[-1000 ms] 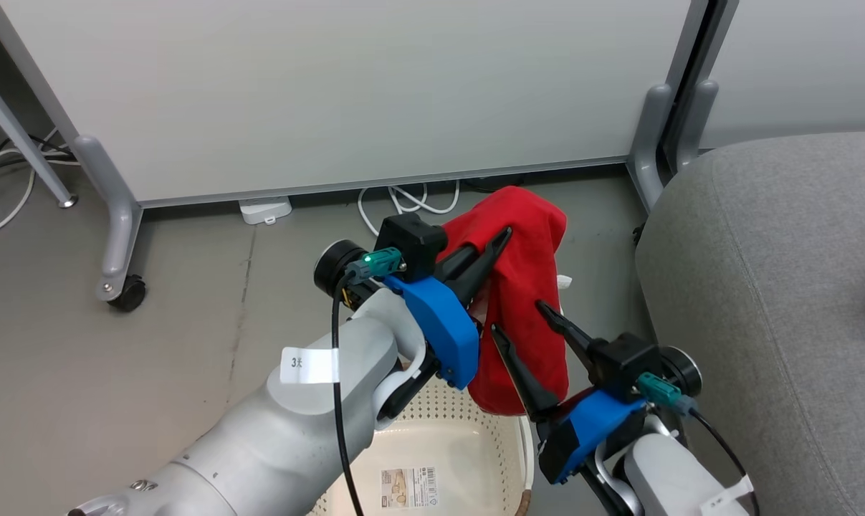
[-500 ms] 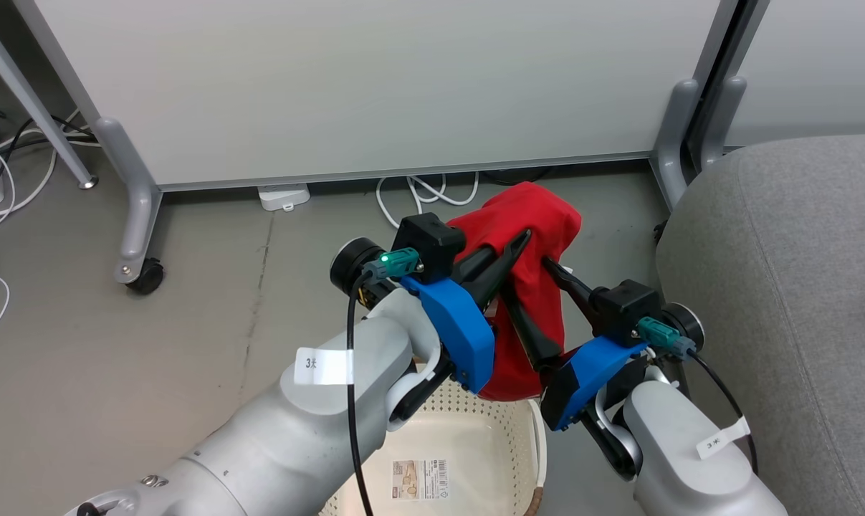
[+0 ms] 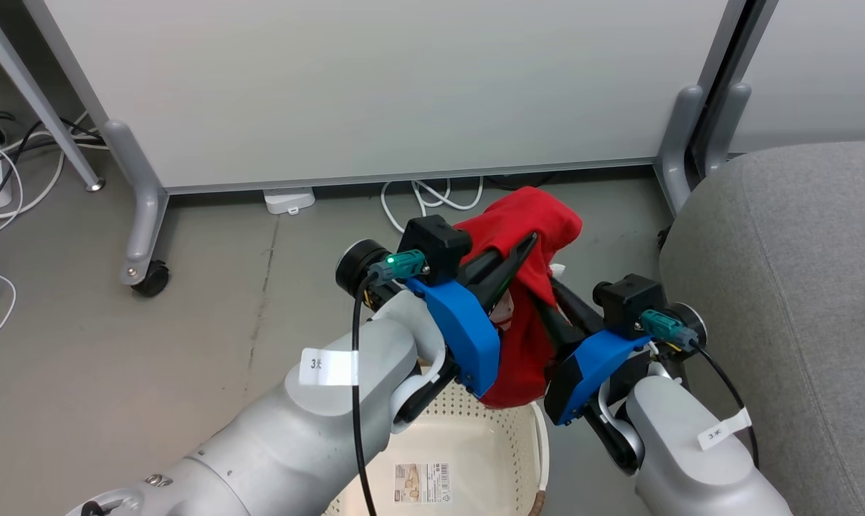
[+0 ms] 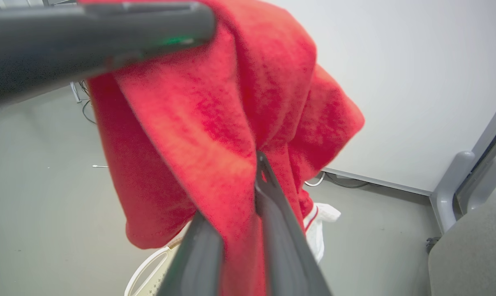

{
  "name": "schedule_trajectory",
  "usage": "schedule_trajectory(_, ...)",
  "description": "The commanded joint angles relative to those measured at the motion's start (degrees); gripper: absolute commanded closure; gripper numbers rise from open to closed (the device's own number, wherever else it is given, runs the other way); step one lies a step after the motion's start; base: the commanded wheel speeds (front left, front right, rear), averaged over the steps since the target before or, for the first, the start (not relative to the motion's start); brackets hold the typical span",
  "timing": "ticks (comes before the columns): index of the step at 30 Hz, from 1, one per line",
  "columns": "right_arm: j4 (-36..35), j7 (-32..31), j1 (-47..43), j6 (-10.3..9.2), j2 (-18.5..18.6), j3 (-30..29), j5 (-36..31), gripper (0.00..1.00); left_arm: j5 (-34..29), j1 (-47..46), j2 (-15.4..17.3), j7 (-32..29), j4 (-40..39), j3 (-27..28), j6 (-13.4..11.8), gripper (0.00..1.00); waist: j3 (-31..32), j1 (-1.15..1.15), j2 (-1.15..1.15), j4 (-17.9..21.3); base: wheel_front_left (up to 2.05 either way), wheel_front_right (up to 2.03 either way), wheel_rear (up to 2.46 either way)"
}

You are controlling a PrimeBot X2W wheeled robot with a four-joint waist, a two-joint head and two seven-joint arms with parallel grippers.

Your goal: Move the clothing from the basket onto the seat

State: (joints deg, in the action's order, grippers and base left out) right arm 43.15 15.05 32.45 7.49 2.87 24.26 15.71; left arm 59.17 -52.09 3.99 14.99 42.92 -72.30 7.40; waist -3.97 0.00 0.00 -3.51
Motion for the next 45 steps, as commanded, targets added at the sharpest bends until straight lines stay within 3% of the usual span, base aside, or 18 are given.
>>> schedule_trajectory(1, 0.2, 0.2, 0.4, 0.01, 0.0, 0.2, 0.5, 1.00, 0.3, -0.5, 0.0, 0.3, 0.0, 0.0, 0.1, 1.00, 0.1, 0.00, 0.00, 0.0, 0.00, 0.00, 0.00)
schedule_trajectory(21, -0.9, 0.2, -1.6, 0.01, 0.0, 0.5, 2.3, 1.00, 0.2, 0.9, 0.6, 0.3, 0.4, 0.2, 0.1, 1.00, 0.9, 0.00, 0.00, 0.8, 0.00, 0.00, 0.00)
schedule_trajectory(22, -0.9, 0.2, -1.6, 0.01, 0.0, 0.3, 2.2, 1.00, 0.1, 0.9, 0.6, 0.3, 0.5, 0.3, 0.1, 0.95, 0.9, 0.00, 0.00, 0.8, 0.00, 0.00, 0.00)
schedule_trajectory(23, -0.9, 0.2, -1.6, 0.01, 0.0, 0.1, 2.2, 1.00, 0.1, 0.8, 0.6, 0.3, 0.6, 0.4, 0.1, 0.63, 0.8, 0.00, 0.00, 0.7, 0.00, 0.00, 0.00)
schedule_trajectory(24, -0.9, 0.2, -1.6, 0.01, 0.0, 0.0, 2.2, 1.00, -0.1, 0.8, 0.5, 0.3, 0.6, 0.6, 0.1, 0.03, 0.8, 0.00, 0.00, 0.7, 0.00, 0.00, 0.00)
schedule_trajectory(25, -0.9, 0.2, -1.6, 0.01, 0.0, -0.1, 2.2, 1.00, -0.2, 0.8, 0.5, 0.3, 0.6, 0.7, 0.1, 0.00, 0.8, 0.00, 0.00, 0.7, 0.00, 0.00, 0.00)
schedule_trajectory(31, -1.2, 0.2, -1.5, 0.01, 0.0, -0.6, 2.5, 1.00, -1.1, 1.1, 0.7, 0.3, 0.7, 1.1, 0.1, 0.00, 0.6, 0.00, 0.00, 0.5, 0.00, 0.00, 0.00)
schedule_trajectory(45, -2.8, 0.2, -2.1, 0.01, 0.0, -4.1, 1.0, 1.00, -9.9, 10.4, 4.9, 0.3, -7.7, 10.4, 0.1, 0.00, -0.4, 0.00, 0.00, -0.5, 0.00, 0.00, 0.00)
